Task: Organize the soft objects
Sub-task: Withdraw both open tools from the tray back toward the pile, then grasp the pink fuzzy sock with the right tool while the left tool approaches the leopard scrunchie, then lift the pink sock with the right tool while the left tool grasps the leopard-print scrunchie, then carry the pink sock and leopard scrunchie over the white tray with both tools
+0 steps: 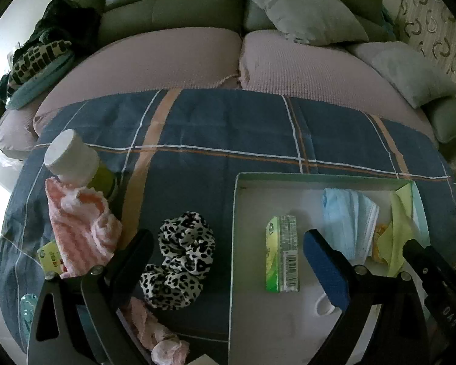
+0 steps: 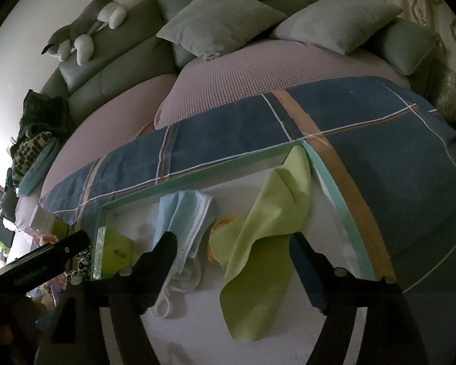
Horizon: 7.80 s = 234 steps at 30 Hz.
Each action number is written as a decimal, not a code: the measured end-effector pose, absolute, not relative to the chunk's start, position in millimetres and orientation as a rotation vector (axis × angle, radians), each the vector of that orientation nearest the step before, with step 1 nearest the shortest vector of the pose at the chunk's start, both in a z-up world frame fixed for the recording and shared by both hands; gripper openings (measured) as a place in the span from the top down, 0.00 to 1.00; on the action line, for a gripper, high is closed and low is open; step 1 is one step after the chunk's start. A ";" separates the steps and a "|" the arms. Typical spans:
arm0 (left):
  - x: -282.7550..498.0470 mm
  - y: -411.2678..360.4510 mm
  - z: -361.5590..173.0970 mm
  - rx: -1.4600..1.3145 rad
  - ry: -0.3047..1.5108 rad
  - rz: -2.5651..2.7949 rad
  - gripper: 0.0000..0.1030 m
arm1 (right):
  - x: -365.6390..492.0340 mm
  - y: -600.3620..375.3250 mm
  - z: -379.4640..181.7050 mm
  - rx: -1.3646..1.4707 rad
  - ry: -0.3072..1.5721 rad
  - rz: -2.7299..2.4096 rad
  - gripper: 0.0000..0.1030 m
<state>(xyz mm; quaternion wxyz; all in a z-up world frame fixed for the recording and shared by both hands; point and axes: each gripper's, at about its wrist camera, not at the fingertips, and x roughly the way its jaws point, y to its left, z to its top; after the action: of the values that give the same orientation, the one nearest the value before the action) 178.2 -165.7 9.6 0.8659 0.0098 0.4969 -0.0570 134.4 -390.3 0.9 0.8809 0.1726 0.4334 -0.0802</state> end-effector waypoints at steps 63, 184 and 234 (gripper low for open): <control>136.2 25.0 29.2 -0.230 1.069 0.113 0.04 | 132.5 -195.2 -1.9 0.173 1.044 0.268 0.16; 190.8 -116.9 -58.3 -0.055 1.213 -0.146 0.59 | 103.8 -318.0 32.6 0.404 0.850 0.076 0.88; 108.0 -235.3 -4.0 0.152 1.120 -0.484 0.71 | 70.5 -422.3 24.3 0.364 0.908 -0.364 0.86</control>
<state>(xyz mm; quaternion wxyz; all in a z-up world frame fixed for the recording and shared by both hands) 108.0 -235.3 -4.0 0.8169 0.0712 0.5255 -0.2268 70.5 -422.3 24.3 0.8669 0.1738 0.4335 -0.1740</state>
